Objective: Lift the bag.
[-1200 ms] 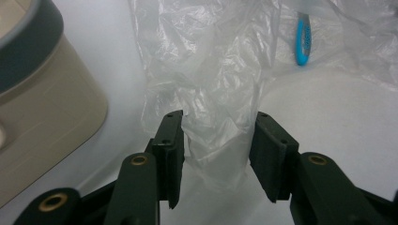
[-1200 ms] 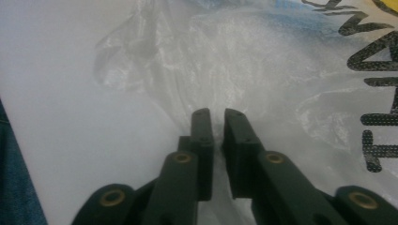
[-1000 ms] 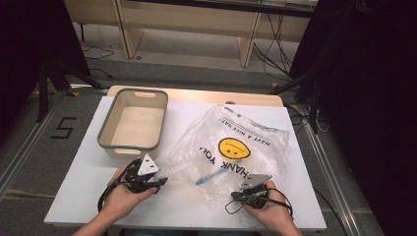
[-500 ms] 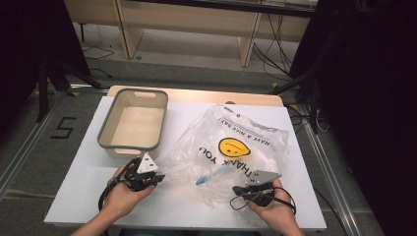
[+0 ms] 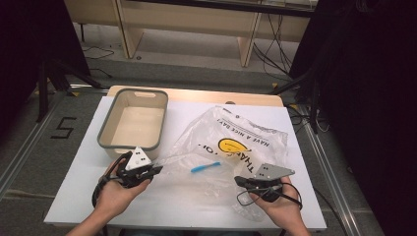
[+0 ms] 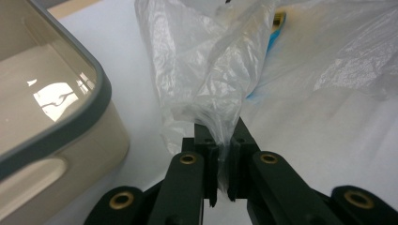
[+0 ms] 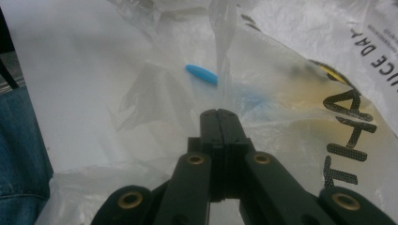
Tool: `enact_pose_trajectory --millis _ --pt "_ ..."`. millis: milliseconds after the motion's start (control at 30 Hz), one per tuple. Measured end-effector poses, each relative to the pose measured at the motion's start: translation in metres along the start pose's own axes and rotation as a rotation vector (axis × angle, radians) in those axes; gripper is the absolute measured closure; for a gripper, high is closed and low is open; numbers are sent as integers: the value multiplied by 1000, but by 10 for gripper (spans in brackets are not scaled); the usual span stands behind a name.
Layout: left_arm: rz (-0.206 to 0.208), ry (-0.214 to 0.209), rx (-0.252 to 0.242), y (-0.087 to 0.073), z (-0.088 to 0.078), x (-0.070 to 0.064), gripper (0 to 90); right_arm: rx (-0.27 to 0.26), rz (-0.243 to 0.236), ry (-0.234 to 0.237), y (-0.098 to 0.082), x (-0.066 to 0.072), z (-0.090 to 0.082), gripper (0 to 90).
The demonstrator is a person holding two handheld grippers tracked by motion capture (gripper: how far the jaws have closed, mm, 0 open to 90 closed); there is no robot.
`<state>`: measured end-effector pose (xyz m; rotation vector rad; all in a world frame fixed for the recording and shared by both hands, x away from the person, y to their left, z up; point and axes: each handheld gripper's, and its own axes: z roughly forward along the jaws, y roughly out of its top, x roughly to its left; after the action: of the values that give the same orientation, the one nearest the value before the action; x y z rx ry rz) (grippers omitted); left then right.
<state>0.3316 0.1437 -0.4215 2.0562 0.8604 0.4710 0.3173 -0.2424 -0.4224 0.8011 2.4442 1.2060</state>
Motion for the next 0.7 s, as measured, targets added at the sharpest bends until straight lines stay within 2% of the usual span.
enact_pose_trajectory --millis 500,700 --pt "8 29 -150 42 -52 -3 836 -138 -35 -20 41 -1 -22 900" --pt "-1 31 -203 58 -64 -4 830 -187 -38 -31 56 -4 -28 900"
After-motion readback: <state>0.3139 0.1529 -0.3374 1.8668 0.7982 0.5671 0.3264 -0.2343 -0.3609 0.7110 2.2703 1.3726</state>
